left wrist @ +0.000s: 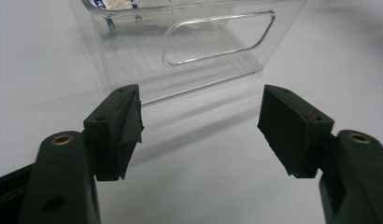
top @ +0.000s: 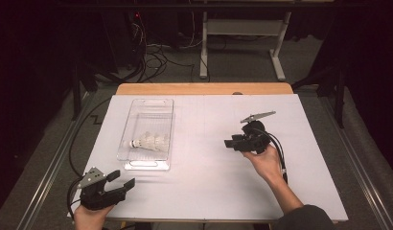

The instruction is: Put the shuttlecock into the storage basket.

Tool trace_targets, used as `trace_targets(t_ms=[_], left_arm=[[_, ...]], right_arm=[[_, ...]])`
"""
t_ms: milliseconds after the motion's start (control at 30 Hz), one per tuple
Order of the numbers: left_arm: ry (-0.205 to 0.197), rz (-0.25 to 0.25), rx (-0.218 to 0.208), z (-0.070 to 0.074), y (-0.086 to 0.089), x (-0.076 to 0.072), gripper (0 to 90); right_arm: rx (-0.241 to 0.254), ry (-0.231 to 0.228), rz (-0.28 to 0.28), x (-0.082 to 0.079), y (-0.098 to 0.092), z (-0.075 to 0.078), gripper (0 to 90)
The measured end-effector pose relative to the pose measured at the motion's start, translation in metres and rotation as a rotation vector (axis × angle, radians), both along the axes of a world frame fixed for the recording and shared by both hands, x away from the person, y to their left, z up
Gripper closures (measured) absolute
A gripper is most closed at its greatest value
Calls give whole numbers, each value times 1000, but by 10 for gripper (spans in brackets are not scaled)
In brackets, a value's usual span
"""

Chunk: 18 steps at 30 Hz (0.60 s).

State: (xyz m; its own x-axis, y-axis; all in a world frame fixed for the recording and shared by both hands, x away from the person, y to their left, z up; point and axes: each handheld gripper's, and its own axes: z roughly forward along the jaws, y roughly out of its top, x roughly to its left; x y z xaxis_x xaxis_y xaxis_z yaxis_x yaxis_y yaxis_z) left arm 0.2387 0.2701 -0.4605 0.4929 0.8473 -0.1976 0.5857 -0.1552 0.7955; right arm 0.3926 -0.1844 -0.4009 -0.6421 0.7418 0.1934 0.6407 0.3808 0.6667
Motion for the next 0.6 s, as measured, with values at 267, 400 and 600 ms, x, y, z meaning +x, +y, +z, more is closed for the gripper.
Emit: trace_targets(t_ms=[267,400,600], left_arm=[[0,1,0,0,0,0,312],[1,1,-1,0,0,0,312],[1,0,-1,0,0,0,312]], right_arm=[[6,-1,-10,-4,-8,-3,569],[9,1,-21,-5,-13,-4,569],[10,2,-30,-7,-19,-6,569]])
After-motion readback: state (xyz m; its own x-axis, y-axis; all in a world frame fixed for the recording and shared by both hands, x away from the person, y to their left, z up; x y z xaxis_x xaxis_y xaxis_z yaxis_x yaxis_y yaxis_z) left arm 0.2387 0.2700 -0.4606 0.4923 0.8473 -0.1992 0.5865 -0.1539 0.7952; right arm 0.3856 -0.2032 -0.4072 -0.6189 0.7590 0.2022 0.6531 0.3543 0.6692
